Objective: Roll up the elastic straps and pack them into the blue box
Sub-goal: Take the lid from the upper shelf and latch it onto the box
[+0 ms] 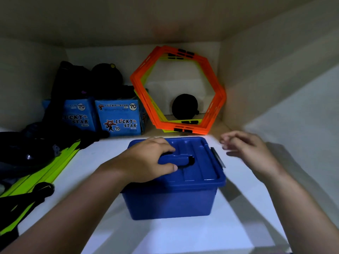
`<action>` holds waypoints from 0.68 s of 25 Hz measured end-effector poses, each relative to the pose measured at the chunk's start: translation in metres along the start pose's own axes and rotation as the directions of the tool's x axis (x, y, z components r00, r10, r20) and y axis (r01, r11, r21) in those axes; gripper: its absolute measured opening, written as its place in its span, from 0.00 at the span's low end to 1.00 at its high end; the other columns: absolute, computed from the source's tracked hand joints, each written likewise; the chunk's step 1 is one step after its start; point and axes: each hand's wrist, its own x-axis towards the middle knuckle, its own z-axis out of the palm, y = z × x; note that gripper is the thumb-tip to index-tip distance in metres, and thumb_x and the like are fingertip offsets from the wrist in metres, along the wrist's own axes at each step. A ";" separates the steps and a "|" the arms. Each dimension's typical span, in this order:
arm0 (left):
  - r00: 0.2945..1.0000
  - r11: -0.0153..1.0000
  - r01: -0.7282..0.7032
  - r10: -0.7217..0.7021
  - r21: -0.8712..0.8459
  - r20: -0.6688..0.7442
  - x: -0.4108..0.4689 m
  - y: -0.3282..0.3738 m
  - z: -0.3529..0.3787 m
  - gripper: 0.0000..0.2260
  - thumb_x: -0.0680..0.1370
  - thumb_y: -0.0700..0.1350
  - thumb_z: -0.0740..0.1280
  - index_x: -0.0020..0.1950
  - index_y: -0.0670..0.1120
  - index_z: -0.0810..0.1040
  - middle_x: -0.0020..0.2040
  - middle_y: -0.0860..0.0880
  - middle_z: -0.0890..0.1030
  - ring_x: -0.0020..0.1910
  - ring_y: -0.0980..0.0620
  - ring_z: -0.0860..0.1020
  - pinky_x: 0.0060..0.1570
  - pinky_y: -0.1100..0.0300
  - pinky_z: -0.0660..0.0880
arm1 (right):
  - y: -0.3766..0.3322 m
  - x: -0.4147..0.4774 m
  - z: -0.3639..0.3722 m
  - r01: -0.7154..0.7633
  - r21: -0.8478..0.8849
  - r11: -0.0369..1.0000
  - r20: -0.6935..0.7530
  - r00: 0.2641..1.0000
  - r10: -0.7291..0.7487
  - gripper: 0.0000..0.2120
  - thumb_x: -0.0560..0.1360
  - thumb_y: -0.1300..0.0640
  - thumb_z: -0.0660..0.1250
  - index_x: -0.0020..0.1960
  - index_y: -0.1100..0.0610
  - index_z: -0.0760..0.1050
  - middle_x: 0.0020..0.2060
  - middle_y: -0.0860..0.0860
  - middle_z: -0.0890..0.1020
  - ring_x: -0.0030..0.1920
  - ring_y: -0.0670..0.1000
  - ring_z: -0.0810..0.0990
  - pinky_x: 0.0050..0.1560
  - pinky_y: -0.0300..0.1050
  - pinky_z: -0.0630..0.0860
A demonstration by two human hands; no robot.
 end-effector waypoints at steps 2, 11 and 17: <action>0.999 0.999 -0.038 0.038 -0.013 0.035 0.012 0.015 0.000 0.31 0.76 0.66 0.66 0.76 0.55 0.69 0.74 0.60 0.70 0.73 0.59 0.66 0.70 0.63 0.62 | 0.037 -0.003 -0.011 -0.212 0.202 0.956 -0.064 0.971 0.229 0.11 0.80 0.64 0.61 0.49 0.61 0.82 0.46 0.60 0.86 0.47 0.64 0.84 0.50 0.54 0.81; 0.965 0.998 -0.004 -0.014 0.065 0.262 0.064 0.046 0.003 0.43 0.68 0.74 0.66 0.79 0.55 0.66 0.77 0.56 0.67 0.76 0.55 0.65 0.75 0.56 0.63 | 0.069 -0.022 0.028 -0.634 0.613 0.472 0.468 0.772 0.430 0.07 0.79 0.52 0.64 0.45 0.54 0.74 0.26 0.48 0.78 0.23 0.45 0.78 0.24 0.35 0.76; 0.956 0.997 0.021 -0.041 0.074 0.291 0.066 0.049 0.003 0.42 0.70 0.71 0.68 0.79 0.54 0.66 0.78 0.57 0.65 0.76 0.57 0.64 0.75 0.58 0.61 | 0.060 -0.007 0.034 -0.682 0.626 0.378 0.550 0.730 0.406 0.18 0.63 0.51 0.77 0.49 0.52 0.76 0.25 0.47 0.73 0.21 0.42 0.72 0.28 0.30 0.73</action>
